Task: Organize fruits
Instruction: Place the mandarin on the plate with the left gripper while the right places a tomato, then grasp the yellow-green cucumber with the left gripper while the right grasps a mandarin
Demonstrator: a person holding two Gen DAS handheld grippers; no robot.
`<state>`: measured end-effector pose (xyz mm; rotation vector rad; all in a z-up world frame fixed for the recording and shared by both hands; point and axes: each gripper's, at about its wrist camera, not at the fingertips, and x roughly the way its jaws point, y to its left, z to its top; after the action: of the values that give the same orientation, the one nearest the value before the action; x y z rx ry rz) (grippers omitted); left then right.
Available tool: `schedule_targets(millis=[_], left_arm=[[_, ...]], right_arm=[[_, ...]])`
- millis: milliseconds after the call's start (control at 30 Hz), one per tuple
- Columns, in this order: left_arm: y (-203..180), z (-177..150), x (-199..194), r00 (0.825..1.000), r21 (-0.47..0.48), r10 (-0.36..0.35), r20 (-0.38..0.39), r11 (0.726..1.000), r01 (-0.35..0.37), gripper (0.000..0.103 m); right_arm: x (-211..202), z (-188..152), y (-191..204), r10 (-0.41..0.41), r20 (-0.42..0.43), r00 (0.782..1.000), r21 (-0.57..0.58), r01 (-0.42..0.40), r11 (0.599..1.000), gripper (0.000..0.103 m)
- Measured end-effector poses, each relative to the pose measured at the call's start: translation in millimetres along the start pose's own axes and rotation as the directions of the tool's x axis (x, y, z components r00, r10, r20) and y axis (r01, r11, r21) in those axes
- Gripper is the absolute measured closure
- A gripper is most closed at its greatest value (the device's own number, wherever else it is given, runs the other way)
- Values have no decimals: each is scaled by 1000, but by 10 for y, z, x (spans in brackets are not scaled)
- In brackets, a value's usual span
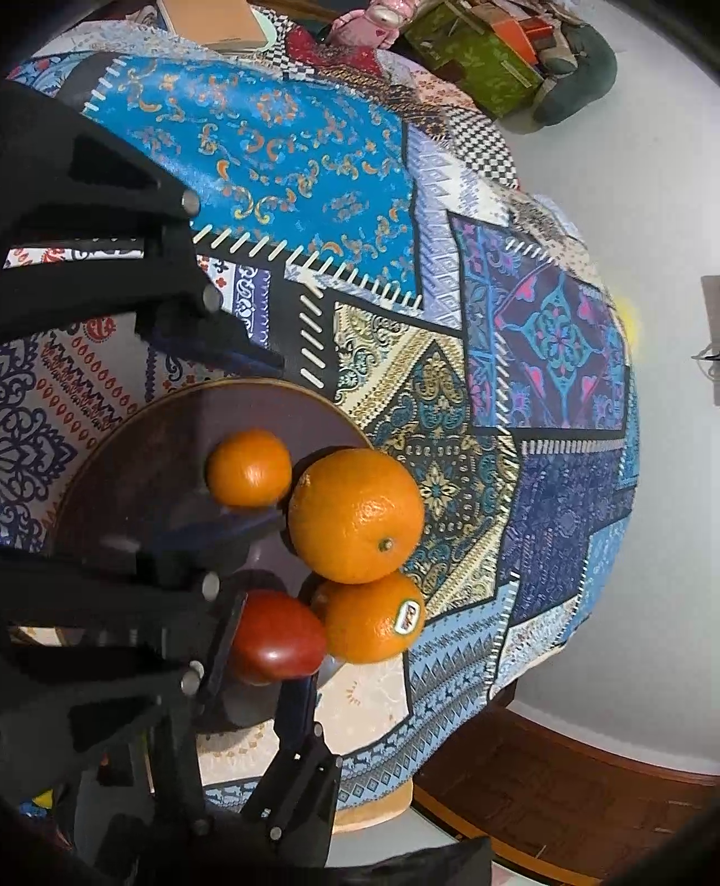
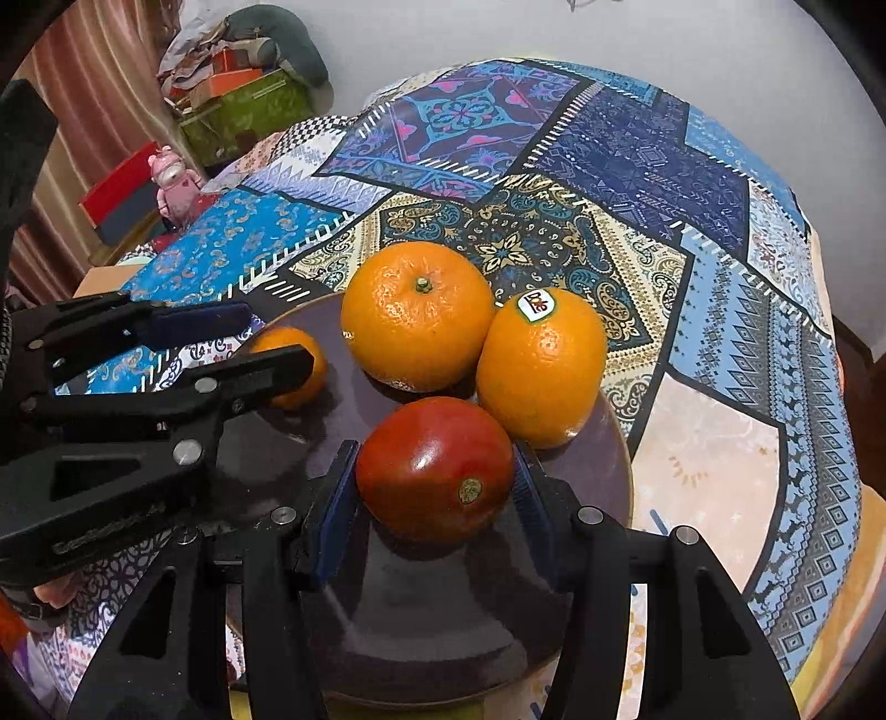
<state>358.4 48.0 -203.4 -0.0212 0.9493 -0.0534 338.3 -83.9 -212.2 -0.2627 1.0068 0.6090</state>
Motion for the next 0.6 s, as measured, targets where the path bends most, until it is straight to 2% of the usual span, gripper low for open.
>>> schedule_targets(millis=[167,467,600], left_arm=[[-21,25,-210,999,-1,-7,32,1000,7,52],[-103,-35,-873,993,18,-23,120,1000,20,49],[-143,-137,-1183,988,25,-35,152,999,31,45]], right_arm=[[-102,-39,0,-14,12,1000,-4,14,1000,52],[-747,-66,-25,-29,143,989,33,24,999,51],[-1156,-178,-28,-55,217,975,42,47,998,45]])
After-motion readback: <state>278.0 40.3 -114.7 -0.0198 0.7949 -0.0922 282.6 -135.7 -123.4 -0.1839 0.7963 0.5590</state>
